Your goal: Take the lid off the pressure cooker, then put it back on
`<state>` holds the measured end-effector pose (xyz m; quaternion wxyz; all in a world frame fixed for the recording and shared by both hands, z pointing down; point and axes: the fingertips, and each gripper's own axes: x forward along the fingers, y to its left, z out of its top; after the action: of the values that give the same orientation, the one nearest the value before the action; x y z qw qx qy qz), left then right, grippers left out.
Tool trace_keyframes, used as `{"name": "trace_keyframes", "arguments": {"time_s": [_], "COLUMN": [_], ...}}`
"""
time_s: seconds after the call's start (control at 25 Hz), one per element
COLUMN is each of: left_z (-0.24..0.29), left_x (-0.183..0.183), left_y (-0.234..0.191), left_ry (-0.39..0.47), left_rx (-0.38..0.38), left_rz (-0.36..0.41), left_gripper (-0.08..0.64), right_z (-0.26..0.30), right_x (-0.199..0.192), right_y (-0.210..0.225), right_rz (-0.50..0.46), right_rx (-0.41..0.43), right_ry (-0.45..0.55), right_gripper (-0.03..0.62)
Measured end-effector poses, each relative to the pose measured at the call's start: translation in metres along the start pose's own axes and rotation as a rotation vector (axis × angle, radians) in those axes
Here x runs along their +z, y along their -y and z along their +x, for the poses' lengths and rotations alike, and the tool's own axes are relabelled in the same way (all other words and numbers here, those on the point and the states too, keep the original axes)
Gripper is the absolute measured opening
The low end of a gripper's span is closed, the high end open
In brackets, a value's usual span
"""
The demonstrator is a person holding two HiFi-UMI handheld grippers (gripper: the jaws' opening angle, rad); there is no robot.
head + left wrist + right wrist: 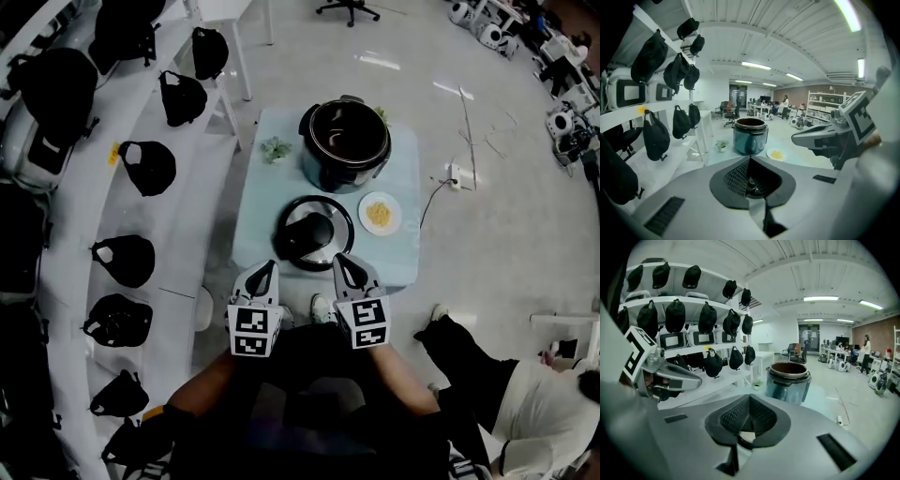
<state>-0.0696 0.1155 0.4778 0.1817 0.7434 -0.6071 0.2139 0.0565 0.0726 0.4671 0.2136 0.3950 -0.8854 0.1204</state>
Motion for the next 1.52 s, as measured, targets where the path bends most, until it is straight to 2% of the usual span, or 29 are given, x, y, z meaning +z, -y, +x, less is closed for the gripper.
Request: {"name": "trace_keyframes", "arguments": {"time_s": [0.24,0.44,0.88,1.28,1.52], "left_z": [-0.012,-0.02,-0.04,-0.054,-0.057], "left_x": [-0.001,-0.001,-0.008,-0.023,-0.027], "left_y": [0.035,0.042,0.032,0.019,0.004], "left_ry": [0.026,0.046,0.072,0.084,0.087], "left_rx": [-0.107,-0.133,-0.128,-0.142,-0.117], "left_rz": [0.054,0.072,0.053,0.026,0.01], "left_gripper": [0.008,0.008,0.008,0.008,0.008], "right_z": [-0.034,-0.046,-0.051,-0.05,-0.042], "right_x": [0.001,-0.007,-0.01,-0.016,-0.026], "right_y": [-0.005,-0.015,-0.028,-0.062,-0.061], "right_rz": [0.055,0.054,0.022,-0.005,-0.023], "right_rx": [-0.01,-0.023,-0.088,-0.045,-0.07], "right_ry": [0.046,0.039,0.032,0.019,-0.007], "right_gripper": [0.017,0.017,0.017,0.017,0.018]}}
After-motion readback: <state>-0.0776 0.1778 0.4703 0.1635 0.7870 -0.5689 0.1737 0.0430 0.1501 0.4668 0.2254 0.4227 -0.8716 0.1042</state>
